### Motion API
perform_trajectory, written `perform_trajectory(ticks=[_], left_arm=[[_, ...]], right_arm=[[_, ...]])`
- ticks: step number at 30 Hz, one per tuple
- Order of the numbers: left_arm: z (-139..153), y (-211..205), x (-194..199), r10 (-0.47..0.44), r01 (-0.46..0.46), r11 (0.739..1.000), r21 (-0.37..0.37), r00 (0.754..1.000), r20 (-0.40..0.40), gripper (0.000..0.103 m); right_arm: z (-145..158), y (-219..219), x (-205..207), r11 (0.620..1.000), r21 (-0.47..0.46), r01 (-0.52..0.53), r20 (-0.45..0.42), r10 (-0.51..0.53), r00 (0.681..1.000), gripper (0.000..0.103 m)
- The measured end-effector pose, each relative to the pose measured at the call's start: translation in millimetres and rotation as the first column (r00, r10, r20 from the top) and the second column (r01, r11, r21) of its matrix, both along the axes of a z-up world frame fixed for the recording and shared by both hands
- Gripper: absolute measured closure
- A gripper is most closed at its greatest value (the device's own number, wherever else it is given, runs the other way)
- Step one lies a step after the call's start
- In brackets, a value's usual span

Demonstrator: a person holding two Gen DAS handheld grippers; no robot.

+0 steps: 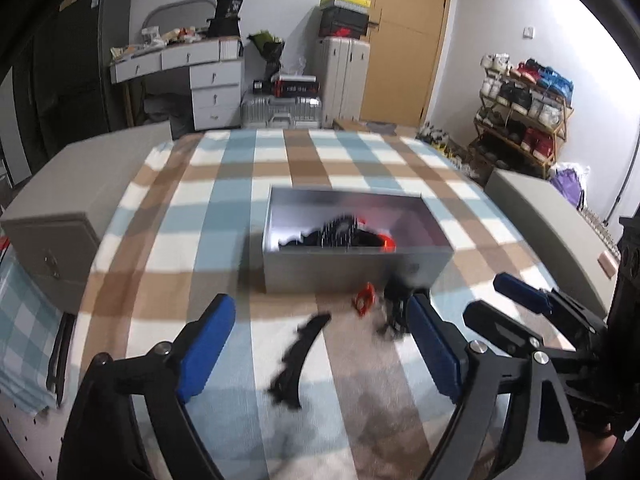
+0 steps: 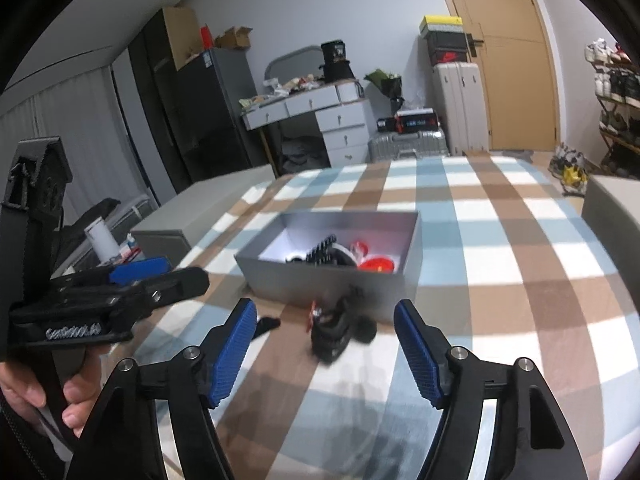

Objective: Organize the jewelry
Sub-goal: 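Withdraw both grippers from the box toward the remaining items, then grasp the black claw clip with the right gripper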

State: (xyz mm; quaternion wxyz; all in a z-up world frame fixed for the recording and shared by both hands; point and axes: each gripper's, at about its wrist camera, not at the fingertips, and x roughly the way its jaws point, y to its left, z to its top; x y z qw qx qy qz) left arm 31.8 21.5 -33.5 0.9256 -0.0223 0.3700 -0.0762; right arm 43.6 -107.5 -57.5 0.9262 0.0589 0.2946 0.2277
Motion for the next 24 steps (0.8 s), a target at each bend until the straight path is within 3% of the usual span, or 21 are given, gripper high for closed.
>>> perform_trajectory(ticks=[4, 9, 19, 24], left_arm=[[-13.0, 1.7, -5.8, 0.028, -0.026, 0.999, 0.041, 0.999, -0.034, 0.018], [-33.2, 10.0, -8.4, 0.049, -0.047, 0.999, 0.026, 0.995, -0.091, 0.018], [-47.8, 18.5, -15.9, 0.102, -0.095, 0.994, 0.06, 0.989, -0.11, 0.018], [-46.5, 26.4, -17.3, 0.136, -0.131, 0.99, 0.049, 0.985, -0.104, 0.018]], right_arm=[[-15.7, -0.6, 2.5, 1.0, -0.004, 0.0, -0.039, -0.001, 0.999, 0.029], [-28.6, 0.4, 9.3, 1.0, 0.014, -0.005, -0.078, 0.006, 0.997, 0.031], [-37.1, 19.0, 27.6, 0.999, 0.004, -0.033, -0.135, 0.033, 0.99, 0.038], [-44.3, 28.6, 42.4, 0.999, -0.007, -0.049, -0.197, 0.046, 0.979, 0.061]])
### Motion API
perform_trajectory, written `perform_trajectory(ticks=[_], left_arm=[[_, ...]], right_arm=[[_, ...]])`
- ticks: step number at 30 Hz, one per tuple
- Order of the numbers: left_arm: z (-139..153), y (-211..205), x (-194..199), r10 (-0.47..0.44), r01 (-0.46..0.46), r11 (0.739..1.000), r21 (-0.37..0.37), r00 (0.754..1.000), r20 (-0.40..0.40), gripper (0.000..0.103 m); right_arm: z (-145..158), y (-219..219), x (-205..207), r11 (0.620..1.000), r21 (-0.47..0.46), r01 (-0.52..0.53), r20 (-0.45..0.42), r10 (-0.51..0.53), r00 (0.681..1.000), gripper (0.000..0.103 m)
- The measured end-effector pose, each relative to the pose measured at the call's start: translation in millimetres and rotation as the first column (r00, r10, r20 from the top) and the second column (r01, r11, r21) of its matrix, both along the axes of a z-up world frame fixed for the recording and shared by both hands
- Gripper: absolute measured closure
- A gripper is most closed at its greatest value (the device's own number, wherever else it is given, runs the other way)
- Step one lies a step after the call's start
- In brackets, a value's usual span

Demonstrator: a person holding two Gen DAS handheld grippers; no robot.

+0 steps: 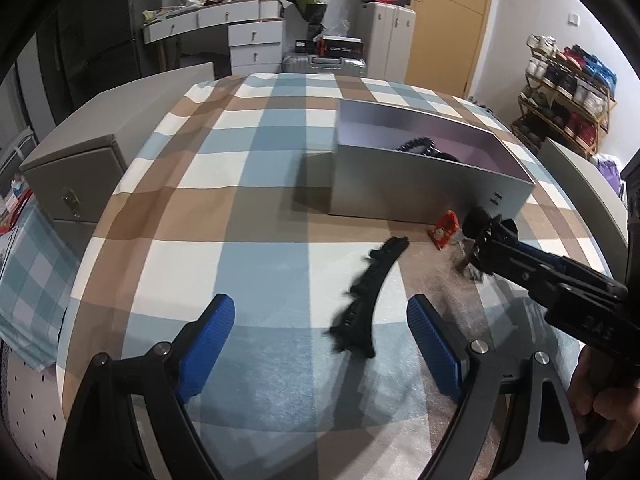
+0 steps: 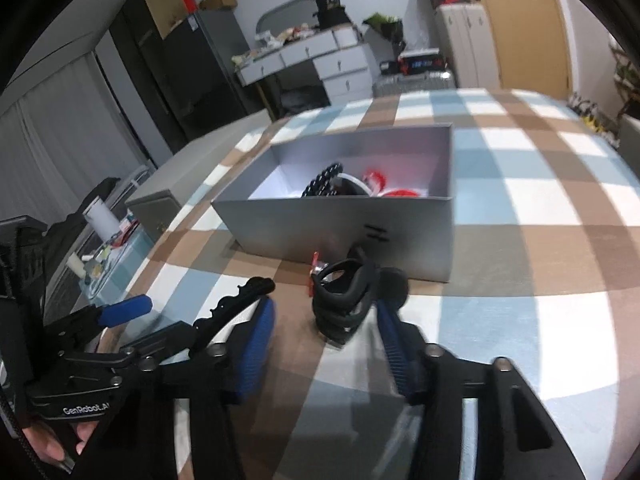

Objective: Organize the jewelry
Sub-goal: 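Grasp the black claw clip with the right gripper, then grasp the long black comb clip with the left gripper while the right gripper holds the claw clip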

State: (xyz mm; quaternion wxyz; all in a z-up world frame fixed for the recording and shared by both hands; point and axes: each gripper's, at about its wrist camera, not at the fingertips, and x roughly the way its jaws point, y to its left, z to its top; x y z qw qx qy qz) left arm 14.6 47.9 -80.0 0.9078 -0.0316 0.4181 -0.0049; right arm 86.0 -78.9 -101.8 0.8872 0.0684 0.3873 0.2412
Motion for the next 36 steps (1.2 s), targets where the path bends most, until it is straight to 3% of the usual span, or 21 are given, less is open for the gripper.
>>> perform_trajectory(ticks=[5, 13, 29, 36], left_arm=[[-0.9, 2.6, 0.2, 0.004, -0.004, 1.0, 0.009, 1.0, -0.001, 0.018], [-1.1, 6.1, -0.2, 0.016, -0.016, 1.0, 0.001, 1.0, -0.002, 0.018], [3.2, 15.4, 2.0, 0.059, -0.059, 0.998, 0.009, 0.998, -0.018, 0.018], [0.8, 12.1, 13.2, -0.02, 0.023, 0.998, 0.057, 0.998, -0.055, 0.018]], right_arm=[[-1.8, 1.1, 2.4, 0.999, -0.023, 0.029, -0.011, -0.029, 1.0, 0.07], [-1.1, 7.0, -2.6, 0.999, -0.049, 0.0, 0.008, 0.0, 1.0, 0.071], [7.5, -7.0, -22.1, 1.0, 0.014, -0.016, 0.041, 0.015, 0.999, 0.071], [8.3, -23.3, -45.1, 0.997, 0.067, -0.029, 0.05, 0.026, 0.998, 0.071]])
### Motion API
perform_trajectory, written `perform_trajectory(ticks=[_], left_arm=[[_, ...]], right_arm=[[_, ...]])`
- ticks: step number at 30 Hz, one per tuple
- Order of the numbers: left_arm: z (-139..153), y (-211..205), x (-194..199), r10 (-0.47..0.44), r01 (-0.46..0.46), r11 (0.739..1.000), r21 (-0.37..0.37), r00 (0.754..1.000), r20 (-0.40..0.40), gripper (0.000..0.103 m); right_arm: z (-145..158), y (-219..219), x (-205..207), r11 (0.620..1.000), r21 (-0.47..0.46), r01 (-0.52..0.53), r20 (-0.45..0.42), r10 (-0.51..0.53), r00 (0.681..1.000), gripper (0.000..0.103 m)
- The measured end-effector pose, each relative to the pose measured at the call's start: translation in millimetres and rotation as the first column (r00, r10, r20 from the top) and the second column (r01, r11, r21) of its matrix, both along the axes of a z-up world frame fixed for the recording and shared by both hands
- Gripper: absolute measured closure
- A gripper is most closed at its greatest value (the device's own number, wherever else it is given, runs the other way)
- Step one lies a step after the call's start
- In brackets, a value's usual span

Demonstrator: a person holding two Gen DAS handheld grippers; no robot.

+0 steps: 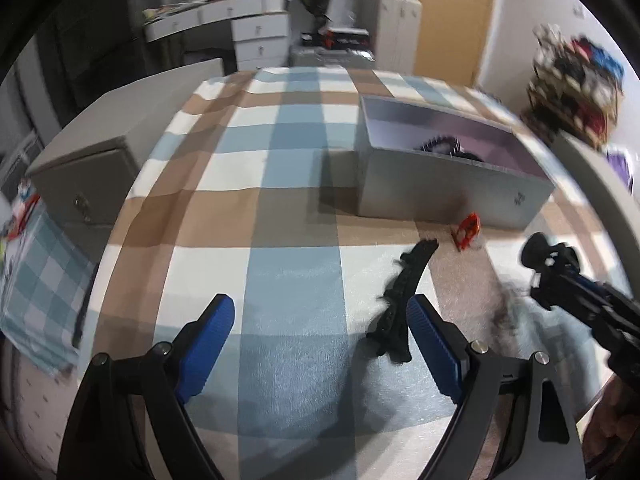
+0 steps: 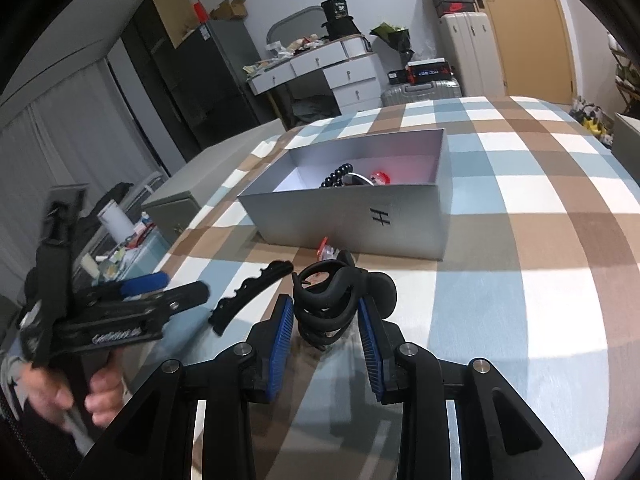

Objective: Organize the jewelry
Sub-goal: 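Grasp the long black comb clip with the left gripper while the right gripper holds the claw clip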

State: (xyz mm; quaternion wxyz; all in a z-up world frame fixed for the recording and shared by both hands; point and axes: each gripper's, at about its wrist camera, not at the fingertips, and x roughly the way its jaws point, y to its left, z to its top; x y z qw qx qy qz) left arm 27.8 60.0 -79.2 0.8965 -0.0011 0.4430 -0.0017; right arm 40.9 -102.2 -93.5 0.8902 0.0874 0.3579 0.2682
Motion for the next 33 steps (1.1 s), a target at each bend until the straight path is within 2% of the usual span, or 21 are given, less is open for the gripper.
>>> perform_trajectory(ticks=[2, 9, 15, 17, 18, 19, 20, 21, 23, 24, 25, 29, 33], left_arm=[[-2.1, -2.0, 4.1, -0.058, 0.057, 0.998, -0.018, 0.998, -0.029, 0.018], [-6.3, -9.4, 10.2, -0.172, 0.17, 0.985, -0.04, 0.983, -0.063, 0.018], [-9.3, -20.9, 17.7, -0.262, 0.262, 0.965, -0.007, 0.962, -0.074, 0.018], [-9.6, -23.8, 20.1, -0.288, 0.289, 0.957, 0.001, 0.954, -0.08, 0.021], [-10.3, -24.6, 21.1, -0.299, 0.3, 0.954, 0.004, 0.95, -0.087, 0.033], [-11.5, -25.0, 21.6, -0.309, 0.311, 0.95, 0.003, 0.946, -0.096, 0.051], [-14.2, -25.6, 22.5, -0.324, 0.326, 0.945, 0.001, 0.939, -0.116, 0.058], [-13.7, -25.1, 20.7, -0.33, 0.333, 0.943, 0.005, 0.937, -0.11, 0.063], [-12.4, -23.6, 17.1, -0.348, 0.35, 0.937, 0.0, 0.931, -0.11, 0.076], [-11.8, -22.1, 15.2, -0.357, 0.359, 0.933, -0.003, 0.928, -0.111, 0.085], [-11.5, -19.8, 13.9, -0.359, 0.36, 0.933, -0.012, 0.926, -0.113, 0.09], [-10.2, -7.8, 11.2, -0.36, 0.352, 0.932, -0.081, 0.925, -0.12, 0.09], [-9.6, 7.6, 10.1, -0.333, 0.314, 0.938, -0.145, 0.934, -0.129, 0.09]], right_arm=[[0.1, -6.1, -8.3, 1.0, 0.012, -0.002, 0.005, 0.002, 1.0, 0.071], [-1.8, -20.9, -23.3, 0.999, 0.036, 0.005, 0.015, -0.006, 1.0, 0.071], [-3.7, -25.5, -20.4, 0.997, 0.074, 0.0, 0.008, -0.001, 1.0, 0.071], [-3.4, -25.7, -19.0, 0.997, 0.083, -0.003, 0.009, 0.003, 1.0, 0.071], [-3.5, -26.3, -19.0, 0.996, 0.085, -0.005, 0.01, 0.004, 1.0, 0.071], [-3.2, -26.5, -18.9, 0.996, 0.088, -0.008, 0.013, 0.007, 1.0, 0.071], [-3.0, -27.1, -19.2, 0.996, 0.092, -0.009, 0.015, 0.008, 1.0, 0.071], [-2.7, -28.0, -19.6, 0.996, 0.094, -0.01, 0.017, 0.009, 1.0, 0.071], [-1.6, -28.2, -19.4, 0.995, 0.099, -0.015, 0.023, 0.013, 1.0, 0.071], [-1.2, -28.4, -19.4, 0.995, 0.101, -0.017, 0.025, 0.014, 1.0, 0.071], [-0.8, -28.5, -18.9, 0.994, 0.103, -0.018, 0.026, 0.015, 1.0, 0.071], [-1.7, -28.9, -16.1, 0.993, 0.113, -0.023, 0.024, 0.02, 0.999, 0.071], [-3.0, -28.5, -14.5, 0.993, 0.117, -0.028, 0.017, 0.026, 1.0, 0.071]])
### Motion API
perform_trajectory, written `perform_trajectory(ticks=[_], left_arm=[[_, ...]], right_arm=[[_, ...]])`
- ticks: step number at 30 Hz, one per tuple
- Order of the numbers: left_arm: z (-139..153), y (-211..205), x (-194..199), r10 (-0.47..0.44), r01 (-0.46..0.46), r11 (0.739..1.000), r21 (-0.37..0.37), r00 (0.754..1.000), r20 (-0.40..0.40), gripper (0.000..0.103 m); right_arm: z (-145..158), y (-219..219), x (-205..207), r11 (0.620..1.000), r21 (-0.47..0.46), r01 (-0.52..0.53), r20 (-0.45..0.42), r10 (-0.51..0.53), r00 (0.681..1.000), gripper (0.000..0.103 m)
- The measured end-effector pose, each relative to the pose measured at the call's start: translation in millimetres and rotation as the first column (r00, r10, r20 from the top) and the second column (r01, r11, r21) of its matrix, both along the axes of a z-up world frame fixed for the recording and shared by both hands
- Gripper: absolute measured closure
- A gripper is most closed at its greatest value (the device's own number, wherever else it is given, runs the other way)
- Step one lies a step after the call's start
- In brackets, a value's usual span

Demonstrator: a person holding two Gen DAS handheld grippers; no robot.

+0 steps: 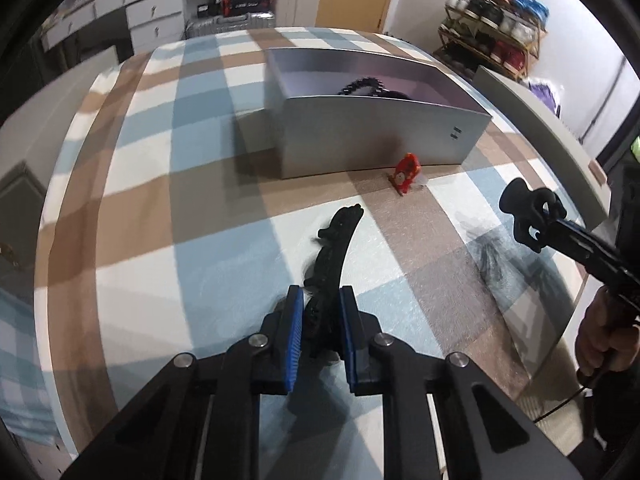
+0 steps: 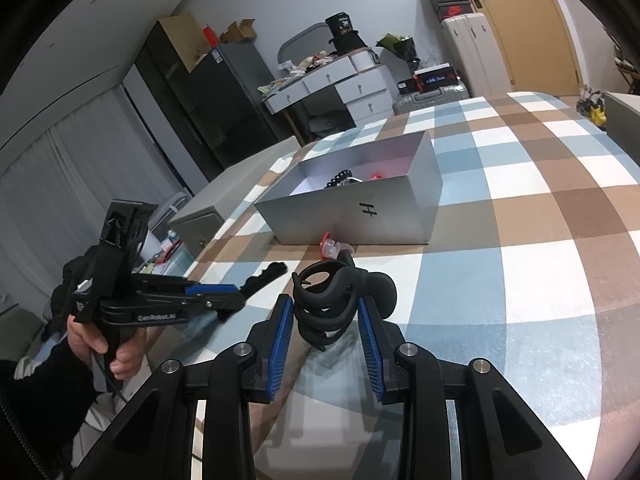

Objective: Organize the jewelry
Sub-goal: 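Grasp the long black comb clip with the left gripper while the right gripper holds the claw clip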

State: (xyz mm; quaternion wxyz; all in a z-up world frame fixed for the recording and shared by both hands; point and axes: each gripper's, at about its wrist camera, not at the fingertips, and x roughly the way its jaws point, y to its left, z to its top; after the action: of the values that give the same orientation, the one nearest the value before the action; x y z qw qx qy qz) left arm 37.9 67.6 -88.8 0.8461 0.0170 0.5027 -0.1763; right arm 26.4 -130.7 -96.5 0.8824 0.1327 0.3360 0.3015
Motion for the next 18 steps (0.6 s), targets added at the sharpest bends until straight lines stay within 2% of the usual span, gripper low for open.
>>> perform_trajectory(ticks=[7, 18], left_arm=[[5.8, 6.1, -6.7, 0.007, -0.007, 0.999, -0.037, 1.0, 0.003, 0.09], [8.4, 4.0, -10.0, -0.003, 0.003, 0.999, -0.041, 1.0, 0.021, 0.09]], right_arm=[[-2.3, -0.1, 2.6, 1.0, 0.003, -0.007, -0.015, 0.007, 1.0, 0.071], [-7.2, 5.2, 3.5, 1.0, -0.01, -0.025, -0.049, 0.024, 0.998, 0.071]])
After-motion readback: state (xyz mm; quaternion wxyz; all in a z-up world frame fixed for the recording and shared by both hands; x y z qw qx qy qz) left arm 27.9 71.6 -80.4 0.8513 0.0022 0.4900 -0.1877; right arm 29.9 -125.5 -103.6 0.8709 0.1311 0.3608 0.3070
